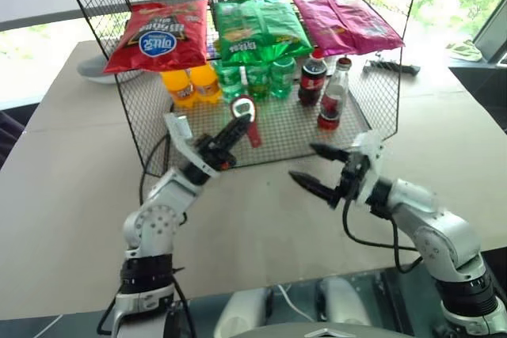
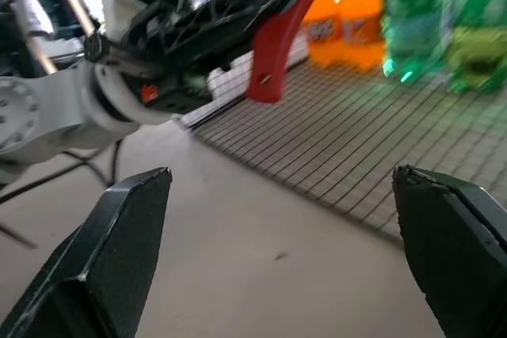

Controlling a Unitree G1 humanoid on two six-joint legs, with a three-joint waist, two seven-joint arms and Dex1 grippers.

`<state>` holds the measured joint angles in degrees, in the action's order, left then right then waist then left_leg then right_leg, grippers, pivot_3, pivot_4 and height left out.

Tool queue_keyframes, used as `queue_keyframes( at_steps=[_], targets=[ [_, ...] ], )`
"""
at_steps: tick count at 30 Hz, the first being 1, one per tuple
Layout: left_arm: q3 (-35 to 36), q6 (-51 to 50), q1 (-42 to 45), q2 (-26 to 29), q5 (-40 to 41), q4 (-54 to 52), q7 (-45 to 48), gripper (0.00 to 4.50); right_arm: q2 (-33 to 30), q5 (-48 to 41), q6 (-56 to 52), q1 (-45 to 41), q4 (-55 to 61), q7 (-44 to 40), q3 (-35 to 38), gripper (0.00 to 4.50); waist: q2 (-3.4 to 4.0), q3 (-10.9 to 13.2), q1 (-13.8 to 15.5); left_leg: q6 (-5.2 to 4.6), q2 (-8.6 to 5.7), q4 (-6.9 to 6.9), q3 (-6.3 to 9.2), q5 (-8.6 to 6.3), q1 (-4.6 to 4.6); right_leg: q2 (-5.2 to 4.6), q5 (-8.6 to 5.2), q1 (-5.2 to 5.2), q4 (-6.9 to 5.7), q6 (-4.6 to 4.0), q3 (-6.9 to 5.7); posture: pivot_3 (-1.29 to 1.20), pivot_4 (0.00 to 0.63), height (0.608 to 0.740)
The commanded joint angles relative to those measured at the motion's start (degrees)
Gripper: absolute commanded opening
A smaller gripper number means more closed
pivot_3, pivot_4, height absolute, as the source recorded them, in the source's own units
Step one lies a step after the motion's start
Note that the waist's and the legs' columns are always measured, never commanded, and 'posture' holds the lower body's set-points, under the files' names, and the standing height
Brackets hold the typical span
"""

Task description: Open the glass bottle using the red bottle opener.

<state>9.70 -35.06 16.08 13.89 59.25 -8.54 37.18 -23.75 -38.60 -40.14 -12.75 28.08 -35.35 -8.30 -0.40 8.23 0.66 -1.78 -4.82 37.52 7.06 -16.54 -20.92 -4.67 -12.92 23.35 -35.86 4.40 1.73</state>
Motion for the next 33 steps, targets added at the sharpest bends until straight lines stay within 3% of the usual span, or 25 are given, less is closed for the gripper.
queue_keyframes(
  at_steps=[1,6,14,17,25,33],
  targets=[
    [-1.8,-3.1,1.6,-1.2,3.4,-1.2,3.0,0.05,0.8,-8.5,-9.8,-3.4,2.2,1.8,0.8,4.5,0.0,0.0,0.0,0.0,0.0,0.0,0.01,0.0,0.0,0.01,0.0,0.0,0.0,0.0,0.0,0.0,0.15,0.74],
    [-1.5,-6.2,0.9,-2.3,7.1,-1.0,4.4,0.05,4.0,-15.7,-16.4,-7.1,0.9,5.4,2.9,4.5,0.0,0.0,-0.4,0.0,0.02,-0.01,-0.02,0.0,-0.01,0.02,0.0,0.01,0.0,-0.01,0.03,0.0,0.15,0.74],
    [-1.6,-8.2,-1.2,-0.9,6.6,0.2,8.4,0.05,7.1,-24.8,-21.0,-9.8,0.2,10.3,6.5,4.5,0.0,0.0,-0.4,-0.01,0.01,-0.01,0.0,0.0,-0.06,0.01,0.0,0.06,0.01,-0.01,0.0,0.0,0.15,0.74],
    [-1.4,-7.0,-1.5,-1.3,5.3,1.1,9.0,0.0,5.4,-26.0,-21.9,-9.7,1.2,9.4,6.2,3.64,0.0,0.0,-0.4,-0.01,0.01,-0.01,-0.01,0.0,-0.07,0.01,0.0,0.07,0.01,-0.01,0.02,0.0,0.15,0.74],
    [-1.6,-7.5,-0.8,-2.4,5.3,2.1,9.8,0.0,4.1,-26.8,-22.3,-9.6,1.5,9.6,5.8,0.04,0.0,0.0,-0.6,-0.01,0.01,-0.01,-0.03,0.0,-0.1,0.01,0.0,0.1,0.0,-0.01,0.02,0.0,0.15,0.74],
    [-3.1,-7.7,-0.8,-1.8,3.8,3.1,12.8,0.0,4.4,-32.1,-23.9,-8.1,-0.1,12.3,8.3,0.04,-0.01,0.0,-0.9,-0.01,0.01,-0.01,-0.02,0.0,-0.11,0.0,0.0,0.1,0.01,-0.01,0.03,0.0,0.15,0.74]
  ],
)
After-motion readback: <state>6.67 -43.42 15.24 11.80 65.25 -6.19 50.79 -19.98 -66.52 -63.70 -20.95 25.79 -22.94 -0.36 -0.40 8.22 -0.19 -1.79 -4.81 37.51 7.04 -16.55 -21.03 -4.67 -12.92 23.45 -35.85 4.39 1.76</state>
